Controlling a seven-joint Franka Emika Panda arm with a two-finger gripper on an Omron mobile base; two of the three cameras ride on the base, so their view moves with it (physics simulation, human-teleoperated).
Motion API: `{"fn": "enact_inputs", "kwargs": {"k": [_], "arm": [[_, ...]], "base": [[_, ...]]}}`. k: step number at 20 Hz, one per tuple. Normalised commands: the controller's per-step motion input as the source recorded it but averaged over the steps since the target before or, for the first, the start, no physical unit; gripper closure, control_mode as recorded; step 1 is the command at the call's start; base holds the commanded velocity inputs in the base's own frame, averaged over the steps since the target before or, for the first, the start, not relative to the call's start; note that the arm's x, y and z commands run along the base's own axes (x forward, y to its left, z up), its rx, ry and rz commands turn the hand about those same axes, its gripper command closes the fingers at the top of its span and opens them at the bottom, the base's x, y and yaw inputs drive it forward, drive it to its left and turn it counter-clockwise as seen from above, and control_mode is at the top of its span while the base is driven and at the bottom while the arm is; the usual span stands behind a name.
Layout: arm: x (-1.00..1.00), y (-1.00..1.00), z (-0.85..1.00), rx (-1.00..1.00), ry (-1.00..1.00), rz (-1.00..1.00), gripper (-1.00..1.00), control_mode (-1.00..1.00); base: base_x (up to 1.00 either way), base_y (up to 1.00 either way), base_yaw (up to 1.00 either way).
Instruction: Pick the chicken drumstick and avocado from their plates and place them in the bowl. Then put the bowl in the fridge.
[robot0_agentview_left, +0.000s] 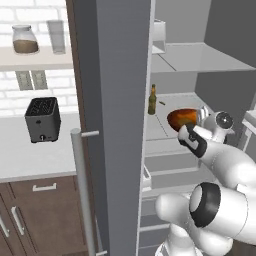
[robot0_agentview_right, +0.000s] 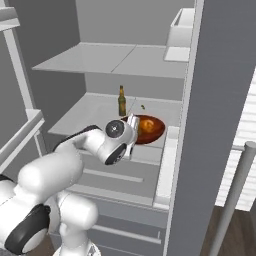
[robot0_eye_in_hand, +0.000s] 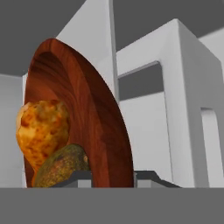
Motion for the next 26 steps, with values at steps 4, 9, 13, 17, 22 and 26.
{"fn": "enact_inputs", "kwargs": {"k": [4, 9, 13, 17, 22, 26], "arm": [[0.39, -0.10, -0.20, 0.00, 0.04, 0.00, 1.00, -1.00], [0.38, -0.13, -0.19, 0.00, 0.03, 0.00, 1.00, -1.00], [0.30, -0.01, -0.02, 0.00, 0.00, 0.00, -1.00, -1.00], [0.00, 0.00, 0.13, 0.00, -0.16, 0.00, -1.00, -1.00], [-0.29, 0.07, 0.48, -0.01, -0.27, 0.00, -1.00, -1.00], [-0.86, 0.17, 0.87, 0.00, -0.13, 0.00, -1.00, -1.00]], "base": [[0.00, 0.00, 0.00], [0.00, 0.00, 0.00], [0.00, 0.00, 0.00], [0.00, 0.00, 0.00], [0.00, 0.00, 0.00], [0.00, 0.00, 0.00]]}}
